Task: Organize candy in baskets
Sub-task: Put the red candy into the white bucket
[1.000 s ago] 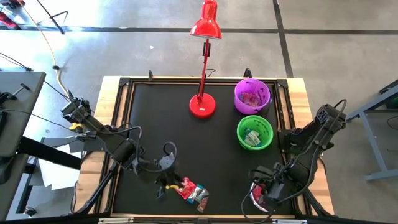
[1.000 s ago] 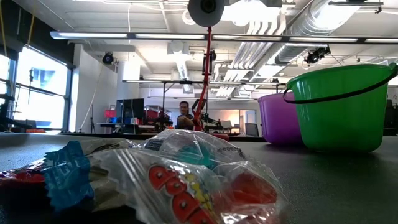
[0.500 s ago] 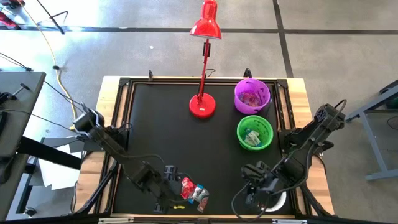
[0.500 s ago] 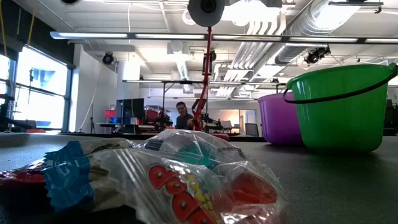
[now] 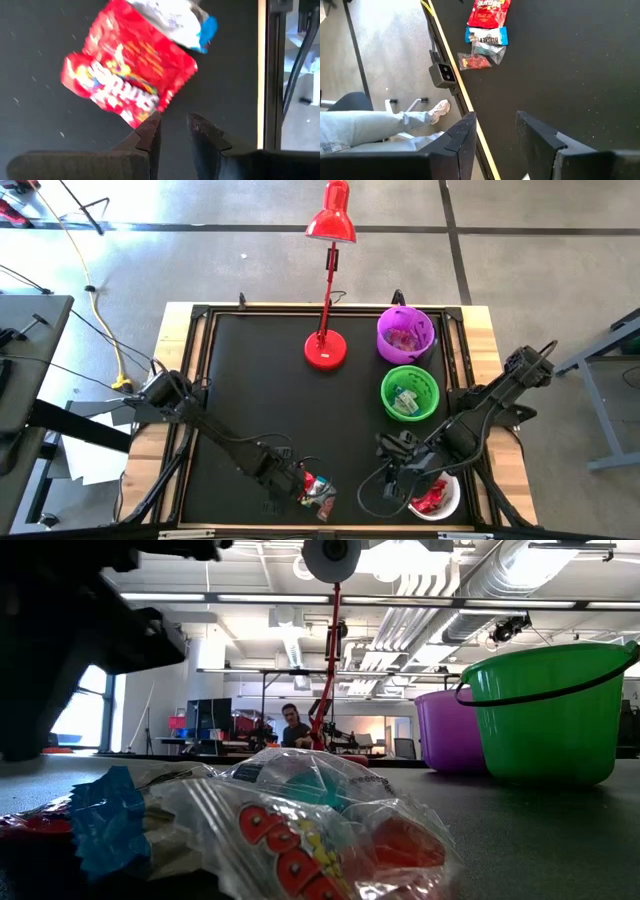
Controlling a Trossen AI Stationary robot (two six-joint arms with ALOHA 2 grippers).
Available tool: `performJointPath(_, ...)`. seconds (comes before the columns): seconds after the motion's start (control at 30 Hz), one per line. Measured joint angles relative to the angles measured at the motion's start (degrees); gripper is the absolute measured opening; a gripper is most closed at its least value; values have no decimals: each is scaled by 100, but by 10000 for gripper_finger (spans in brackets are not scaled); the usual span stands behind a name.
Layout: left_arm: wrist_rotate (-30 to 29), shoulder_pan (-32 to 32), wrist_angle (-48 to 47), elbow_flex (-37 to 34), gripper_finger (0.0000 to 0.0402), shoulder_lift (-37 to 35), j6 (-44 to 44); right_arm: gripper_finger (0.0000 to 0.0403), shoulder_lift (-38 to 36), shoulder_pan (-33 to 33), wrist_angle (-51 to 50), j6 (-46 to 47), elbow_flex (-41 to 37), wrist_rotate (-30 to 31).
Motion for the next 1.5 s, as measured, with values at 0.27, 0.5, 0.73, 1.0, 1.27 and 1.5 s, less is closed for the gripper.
performJointPath(0.27,-202,207,277,2,76,2,778,132,0,-72,1,-219,0,-40)
performJointPath(0.5,-249,327,335,2,76,2,1542,132,0,-69,1,-257,0,-38)
performJointPath(0.73,-227,438,378,13,76,129,1985,133,0,-69,3,-257,0,-38)
performJointPath(1.0,-203,469,394,40,76,484,2351,133,0,-69,21,-257,4,-36)
performJointPath(1.27,-371,467,440,37,76,692,2349,133,0,-69,21,-318,4,-33)
performJointPath(1.5,-872,483,554,39,76,736,1636,133,0,-69,18,-515,4,-18)
